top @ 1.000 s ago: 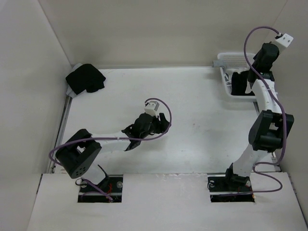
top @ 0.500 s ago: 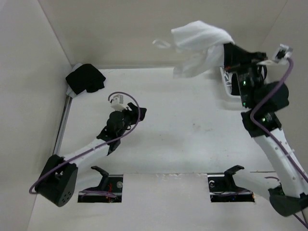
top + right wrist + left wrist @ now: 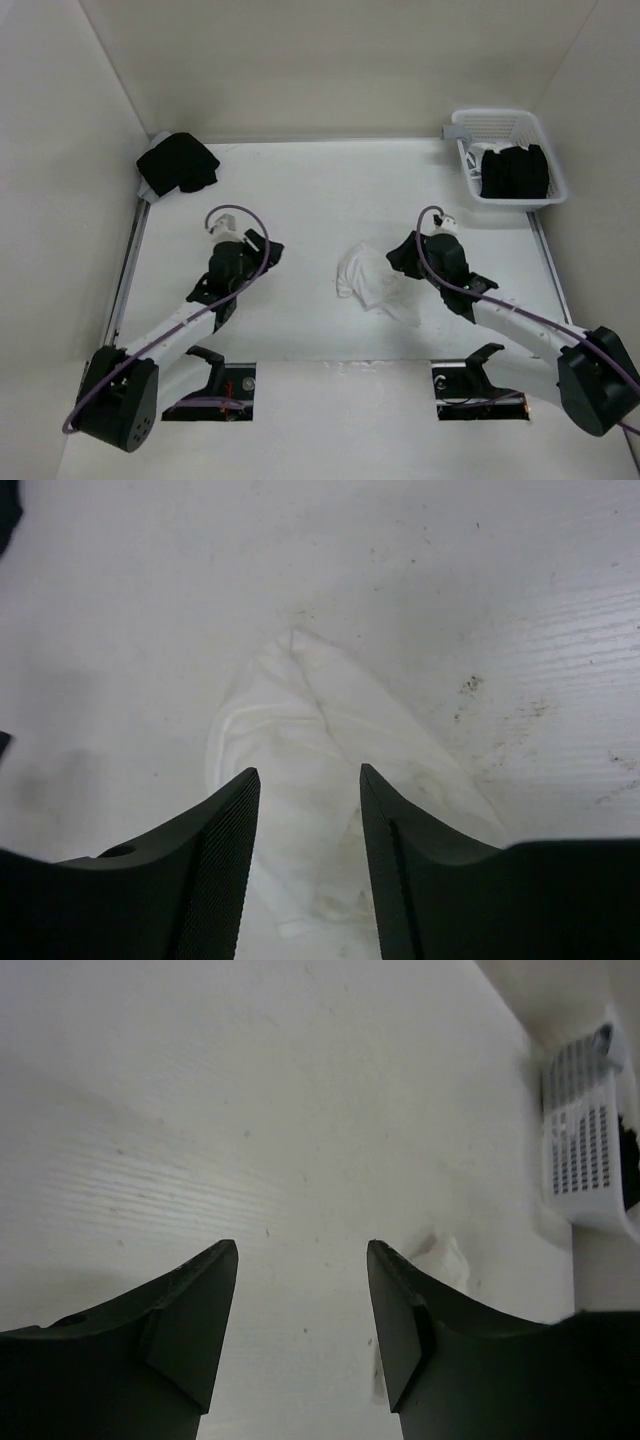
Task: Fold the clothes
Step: Move the tank top to the center of the board, then flatten the tank top out
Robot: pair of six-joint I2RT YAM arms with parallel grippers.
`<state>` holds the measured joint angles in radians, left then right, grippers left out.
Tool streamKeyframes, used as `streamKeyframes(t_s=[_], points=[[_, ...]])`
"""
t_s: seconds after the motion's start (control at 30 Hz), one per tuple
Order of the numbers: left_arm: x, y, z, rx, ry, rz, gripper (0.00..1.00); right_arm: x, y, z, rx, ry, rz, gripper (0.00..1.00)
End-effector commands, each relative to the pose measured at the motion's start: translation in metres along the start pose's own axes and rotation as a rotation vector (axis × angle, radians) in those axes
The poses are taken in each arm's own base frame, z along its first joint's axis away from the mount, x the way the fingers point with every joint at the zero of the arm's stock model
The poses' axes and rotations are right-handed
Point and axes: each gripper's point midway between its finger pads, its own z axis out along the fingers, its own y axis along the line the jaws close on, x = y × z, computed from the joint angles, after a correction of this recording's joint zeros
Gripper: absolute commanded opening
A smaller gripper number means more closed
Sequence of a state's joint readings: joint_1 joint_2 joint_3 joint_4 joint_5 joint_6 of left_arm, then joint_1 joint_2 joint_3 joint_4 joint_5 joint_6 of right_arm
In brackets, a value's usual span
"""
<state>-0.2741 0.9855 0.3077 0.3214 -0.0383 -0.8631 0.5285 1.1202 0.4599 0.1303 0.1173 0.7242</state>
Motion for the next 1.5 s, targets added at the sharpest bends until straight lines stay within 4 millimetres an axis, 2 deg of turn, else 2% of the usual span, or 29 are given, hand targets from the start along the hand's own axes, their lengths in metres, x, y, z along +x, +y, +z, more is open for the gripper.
streamKeyframes(t_s=[0.0,0.03,0.1,0.17,0.23,0.33,0.43,0.53,0.6,0.8,0.87,0.9,1.03,1.1,1.17,1.27,1.4,1.47], points=[[0.048,-0.044,-0.002,0.124,0.145,0.133,0.52,-0.019,0.011,-0.014,-0.025,-0.077,0.03,0.48],[0.077,-0.066,-0.004,0.179,0.217,0.213,0.5,-0.011,-0.001,-0.017,0.02,-0.065,0.033,0.37],[0.11,-0.088,-0.009,0.238,0.296,0.3,0.49,0.0,-0.015,-0.023,0.08,-0.055,0.049,0.24],[0.148,-0.106,-0.015,0.28,0.367,0.397,0.48,0.01,-0.027,-0.027,0.134,-0.044,0.058,0.18],[0.168,-0.116,-0.02,0.292,0.387,0.45,0.47,0.022,-0.036,-0.03,0.174,-0.017,0.065,0.19],[0.182,-0.126,-0.029,0.309,0.384,0.478,0.45,0.042,-0.044,-0.03,0.199,0.027,0.075,0.31],[0.193,-0.124,-0.03,0.299,0.398,0.488,0.45,0.055,-0.036,-0.029,0.166,0.07,0.078,0.4],[0.198,-0.12,-0.026,0.282,0.406,0.477,0.47,0.064,-0.031,-0.032,0.151,0.088,0.08,0.46],[0.202,-0.124,-0.021,0.292,0.406,0.48,0.47,0.07,-0.034,-0.034,0.157,0.091,0.109,0.44],[0.217,-0.129,-0.008,0.282,0.435,0.497,0.47,0.059,-0.039,-0.03,0.207,0.061,0.122,0.37],[0.213,-0.127,-0.002,0.259,0.419,0.49,0.46,0.059,-0.043,-0.027,0.24,0.064,0.113,0.37],[0.203,-0.123,0.003,0.229,0.379,0.484,0.45,0.06,-0.042,-0.023,0.256,0.076,0.103,0.37],[0.189,-0.112,0.0,0.192,0.33,0.489,0.44,0.061,-0.043,-0.019,0.28,0.087,0.096,0.38],[0.185,-0.104,-0.001,0.171,0.31,0.499,0.44,0.058,-0.04,-0.017,0.272,0.076,0.102,0.24],[0.181,-0.091,0.001,0.135,0.294,0.509,0.44,0.047,-0.033,-0.017,0.244,0.024,0.112,0.12],[0.182,-0.073,0.007,0.076,0.305,0.533,0.45,0.029,-0.023,-0.021,0.221,-0.033,0.106,0.07],[0.192,-0.073,0.019,0.07,0.336,0.567,0.44,-0.001,0.001,-0.032,0.144,-0.111,0.084,0.03],[0.195,-0.078,0.025,0.078,0.338,0.574,0.36,-0.022,0.02,-0.043,0.084,-0.166,0.068,0.02]])
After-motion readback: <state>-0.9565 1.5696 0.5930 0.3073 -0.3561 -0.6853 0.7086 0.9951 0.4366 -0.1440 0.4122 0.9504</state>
